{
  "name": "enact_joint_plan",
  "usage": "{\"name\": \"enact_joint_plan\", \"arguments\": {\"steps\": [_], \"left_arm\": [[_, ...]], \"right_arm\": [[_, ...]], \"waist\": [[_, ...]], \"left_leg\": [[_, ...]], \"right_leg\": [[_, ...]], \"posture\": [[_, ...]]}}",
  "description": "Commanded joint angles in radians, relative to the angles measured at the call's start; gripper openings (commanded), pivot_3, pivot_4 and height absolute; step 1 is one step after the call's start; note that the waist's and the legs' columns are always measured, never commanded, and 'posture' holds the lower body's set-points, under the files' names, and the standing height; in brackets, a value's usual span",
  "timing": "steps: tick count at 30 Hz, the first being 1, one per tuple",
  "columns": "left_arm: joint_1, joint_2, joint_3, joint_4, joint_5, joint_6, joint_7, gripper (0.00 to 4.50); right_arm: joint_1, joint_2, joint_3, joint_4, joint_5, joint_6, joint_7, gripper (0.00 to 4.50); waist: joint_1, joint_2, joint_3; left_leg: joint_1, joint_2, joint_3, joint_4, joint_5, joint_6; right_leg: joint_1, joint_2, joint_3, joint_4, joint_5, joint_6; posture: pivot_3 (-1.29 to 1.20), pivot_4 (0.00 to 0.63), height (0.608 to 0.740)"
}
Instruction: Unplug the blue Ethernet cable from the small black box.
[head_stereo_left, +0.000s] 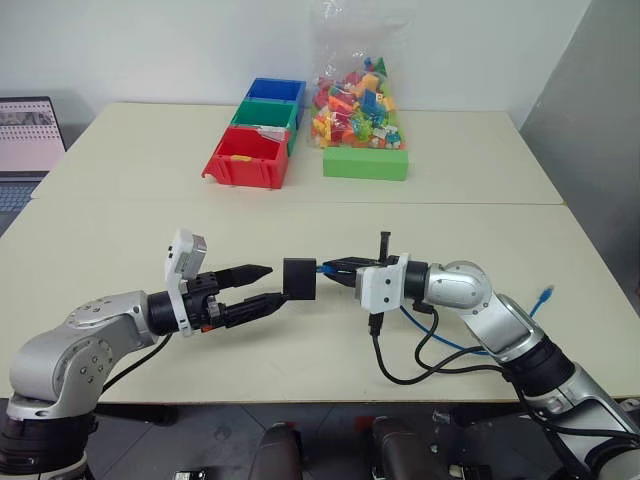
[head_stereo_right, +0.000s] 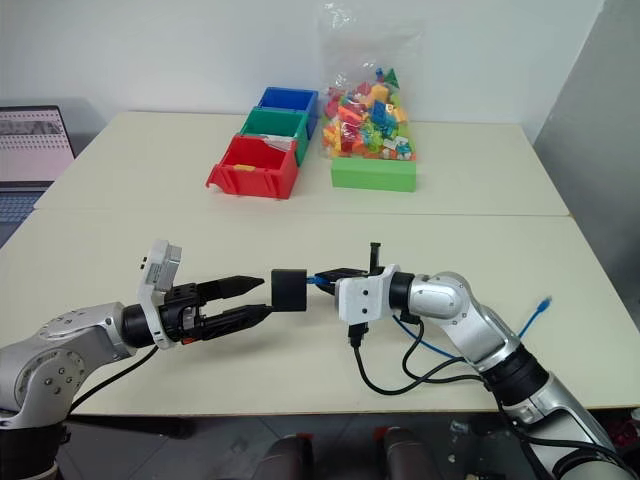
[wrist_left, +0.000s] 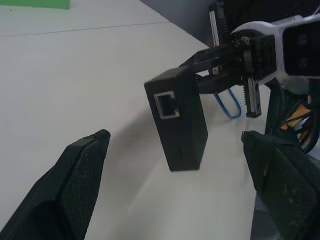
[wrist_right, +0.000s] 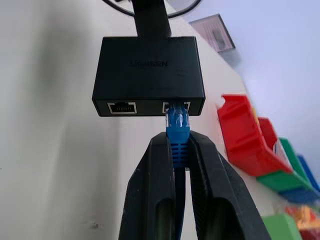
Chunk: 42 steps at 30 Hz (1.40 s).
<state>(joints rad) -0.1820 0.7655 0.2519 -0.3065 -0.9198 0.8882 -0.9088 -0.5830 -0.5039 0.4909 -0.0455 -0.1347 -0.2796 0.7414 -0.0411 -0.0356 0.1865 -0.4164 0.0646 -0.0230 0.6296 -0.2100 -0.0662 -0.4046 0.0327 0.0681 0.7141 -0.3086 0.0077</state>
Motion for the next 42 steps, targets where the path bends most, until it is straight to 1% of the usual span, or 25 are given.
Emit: {"name": "enact_joint_plan", "arguments": {"steps": [1,6,9,10,12,16,18,23,24,33,34,35,37,41,42], "left_arm": [[-0.047,-0.019,0.017,-0.013,-0.075,0.058,0.046,4.5],[-0.053,-0.029,0.021,-0.038,-0.138,0.105,0.071,4.5],[-0.047,-0.024,0.028,-0.037,-0.153,0.111,0.077,3.99],[-0.045,-0.023,0.031,-0.035,-0.157,0.112,0.078,3.74],[-0.043,-0.016,0.037,-0.026,-0.165,0.114,0.072,3.38],[-0.032,-0.005,0.046,-0.019,-0.169,0.114,0.058,2.46],[-0.024,0.0,0.05,-0.017,-0.167,0.113,0.051,2.08],[-0.01,0.008,0.05,-0.008,-0.17,0.116,0.036,0.83],[-0.011,0.007,0.048,-0.007,-0.171,0.115,0.034,0.77],[-0.006,0.011,0.029,-0.004,-0.142,0.089,0.0,0.77],[-0.003,0.008,0.029,-0.004,-0.137,0.08,-0.006,0.77],[0.001,0.004,0.026,-0.006,-0.124,0.063,-0.016,0.77],[0.009,0.003,0.016,-0.006,-0.102,0.038,-0.041,0.77],[0.013,0.016,-0.023,0.002,-0.047,-0.013,-0.11,0.77],[0.011,0.019,-0.033,0.004,-0.033,-0.029,-0.131,0.77]], "right_arm": [[-0.048,0.024,-0.028,0.0,0.006,-0.091,0.017,0.12],[-0.062,0.049,-0.037,0.019,0.001,-0.114,0.022,0.12],[-0.063,0.056,-0.044,0.025,-0.001,-0.118,0.024,0.12],[-0.063,0.057,-0.046,0.026,-0.001,-0.12,0.024,0.12],[-0.064,0.057,-0.05,0.032,-0.002,-0.126,0.024,0.12],[-0.063,0.057,-0.058,0.038,-0.005,-0.135,0.024,0.12],[-0.061,0.056,-0.062,0.039,-0.006,-0.138,0.024,0.12],[-0.059,0.058,-0.067,0.039,-0.01,-0.143,0.023,0.12],[-0.061,0.059,-0.068,0.039,-0.01,-0.146,0.023,0.12],[-0.062,0.047,-0.052,0.021,-0.027,-0.177,0.042,0.12],[-0.058,0.043,-0.05,0.014,-0.02,-0.172,0.054,0.83],[-0.052,0.038,-0.049,0.003,-0.005,-0.152,0.073,0.99],[-0.036,0.03,-0.049,-0.031,0.043,-0.087,0.122,1.5],[0.012,-0.011,-0.069,-0.199,0.258,0.228,0.248,2.38],[0.019,-0.015,-0.086,-0.245,0.331,0.337,0.254,2.38]], "waist": [[0.0,0.0,0.0],[0.0,0.0,0.0],[0.001,0.0,0.0],[0.001,0.0,0.0],[0.001,0.0,0.0],[0.001,0.0,0.0],[0.001,0.0,0.0],[0.002,0.0,0.0],[0.002,0.0,0.0],[0.001,0.0,0.0],[0.001,0.0,0.0],[0.001,0.0,0.0],[0.002,0.0,0.0],[0.007,0.001,0.0],[0.009,0.001,0.0]], "left_leg": [[0.0,0.0,0.0,0.0,0.0,0.0],[0.0,0.0,-0.001,0.0,0.0,0.0],[0.0,0.0,-0.001,0.0,0.0,0.0],[0.0,0.0,-0.001,0.0,0.0,0.0],[0.0,0.0,-0.001,0.0,0.0,0.0],[0.0,0.0,-0.001,0.0,0.0,0.0],[0.0,0.0,-0.001,0.0,0.0,0.0],[0.0,0.0,-0.001,0.0,0.0,0.0],[0.0,0.0,-0.001,0.0,0.0,0.0],[0.0,0.0,-0.001,0.0,0.0,0.0],[0.0,0.0,0.0,0.0,0.0,0.0],[0.0,0.0,-0.001,0.0,0.0,0.0],[0.0,0.0,0.0,0.0,0.0,0.0],[0.0,0.0,-0.001,0.0,0.0,0.0],[0.0,0.0,-0.001,0.0,0.0,0.0]], "right_leg": [[0.0,0.0,0.0,0.0,0.0,0.0],[0.0,0.0,0.0,0.001,0.001,-0.002],[0.0,0.0,0.001,0.001,0.001,-0.002],[0.0,0.0,0.001,0.001,0.001,-0.002],[0.0,0.0,0.001,0.001,0.001,-0.002],[0.0,0.0,0.001,0.001,0.001,-0.002],[0.0,0.0,0.001,0.001,0.001,-0.002],[0.0,0.0,0.001,0.001,0.001,-0.002],[0.0,0.0,0.001,0.001,0.001,-0.002],[0.0,0.0,0.001,0.001,0.001,-0.002],[0.0,0.0,0.001,0.001,0.001,-0.002],[0.0,0.0,0.001,0.001,0.001,-0.002],[0.0,0.0,0.001,0.001,0.001,-0.002],[0.0,0.0,0.001,0.001,0.001,-0.002],[0.0,0.0,0.001,0.001,0.001,-0.002]], "posture": [[0.0,0.15,0.74],[0.0,0.15,0.74],[0.0,0.15,0.74],[0.0,0.15,0.74],[0.0,0.15,0.74],[0.0,0.15,0.74],[0.0,0.15,0.74],[0.0,0.15,0.74],[0.0,0.15,0.74],[0.0,0.15,0.74],[0.0,0.15,0.74],[0.0,0.15,0.74],[0.0,0.15,0.74],[0.0,0.15,0.74],[0.0,0.15,0.74]]}}
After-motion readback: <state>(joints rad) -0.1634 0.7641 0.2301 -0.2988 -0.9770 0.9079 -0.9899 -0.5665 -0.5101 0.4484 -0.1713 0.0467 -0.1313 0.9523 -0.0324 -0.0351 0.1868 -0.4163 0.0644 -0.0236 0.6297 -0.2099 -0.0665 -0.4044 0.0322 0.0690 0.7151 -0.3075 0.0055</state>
